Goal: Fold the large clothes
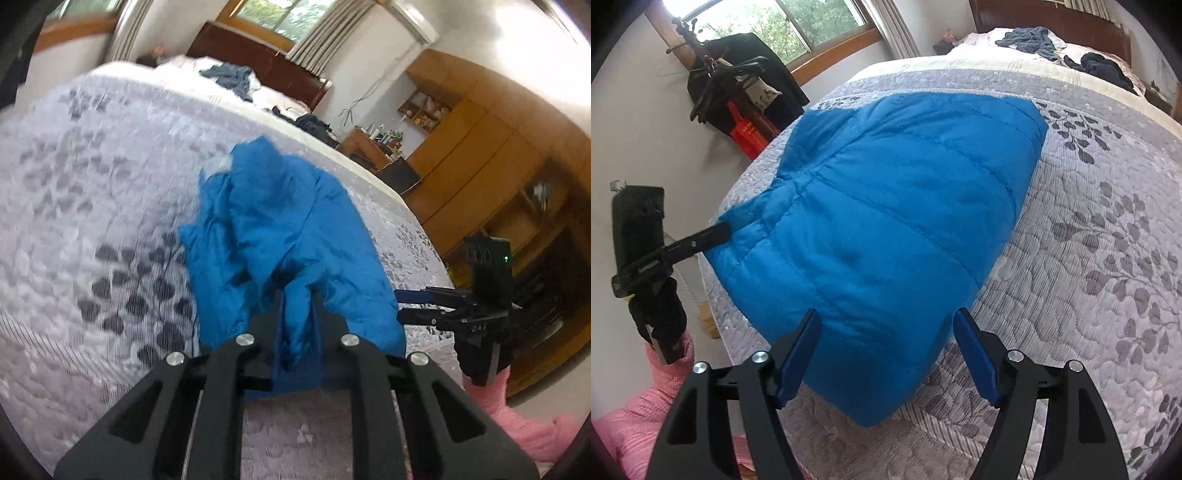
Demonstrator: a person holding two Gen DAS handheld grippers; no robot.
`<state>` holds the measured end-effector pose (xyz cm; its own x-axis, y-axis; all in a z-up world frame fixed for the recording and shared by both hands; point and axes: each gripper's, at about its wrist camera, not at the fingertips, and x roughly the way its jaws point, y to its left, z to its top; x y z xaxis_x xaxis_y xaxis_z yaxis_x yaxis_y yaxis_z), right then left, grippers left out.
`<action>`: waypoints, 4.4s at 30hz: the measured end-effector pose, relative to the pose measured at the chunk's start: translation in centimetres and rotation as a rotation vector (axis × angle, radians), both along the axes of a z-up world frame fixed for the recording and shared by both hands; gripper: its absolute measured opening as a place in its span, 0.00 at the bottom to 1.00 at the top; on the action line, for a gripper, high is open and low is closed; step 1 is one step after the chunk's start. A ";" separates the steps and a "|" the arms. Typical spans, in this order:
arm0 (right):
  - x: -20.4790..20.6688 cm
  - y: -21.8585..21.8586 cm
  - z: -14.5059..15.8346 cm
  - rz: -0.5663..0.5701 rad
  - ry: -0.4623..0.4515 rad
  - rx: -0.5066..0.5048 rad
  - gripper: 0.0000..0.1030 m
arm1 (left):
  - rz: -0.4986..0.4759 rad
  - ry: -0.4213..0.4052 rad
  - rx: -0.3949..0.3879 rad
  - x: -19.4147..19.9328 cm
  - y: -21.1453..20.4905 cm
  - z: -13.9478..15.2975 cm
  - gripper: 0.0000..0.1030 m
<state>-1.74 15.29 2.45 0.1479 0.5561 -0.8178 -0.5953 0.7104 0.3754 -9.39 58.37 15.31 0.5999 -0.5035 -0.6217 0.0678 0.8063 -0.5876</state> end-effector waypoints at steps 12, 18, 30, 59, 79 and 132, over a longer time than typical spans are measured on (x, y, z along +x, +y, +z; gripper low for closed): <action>0.8 0.9 -1.8 0.030 0.030 -0.003 0.76 | 0.004 0.131 -0.014 0.1 -0.1 -6.8 0.12; 0.9 0.8 -2.1 0.027 0.041 0.020 0.78 | 0.001 0.123 -0.011 -0.3 -0.2 -6.4 0.15; 4.3 -3.7 -0.5 -0.062 0.090 0.213 0.85 | 0.060 0.006 0.148 3.3 1.8 1.1 0.78; 10.2 -0.3 -9.0 -0.040 0.358 0.441 0.93 | -0.224 0.125 -0.334 12.5 1.2 -10.5 0.98; 10.0 -11.9 2.3 -0.139 0.101 0.452 0.52 | -0.367 -0.026 -0.364 16.9 -12.5 -4.5 0.78; 1.5 -21.3 1.1 -0.601 -0.242 -0.102 0.96 | 0.009 -0.094 0.299 9.1 -18.8 1.6 0.92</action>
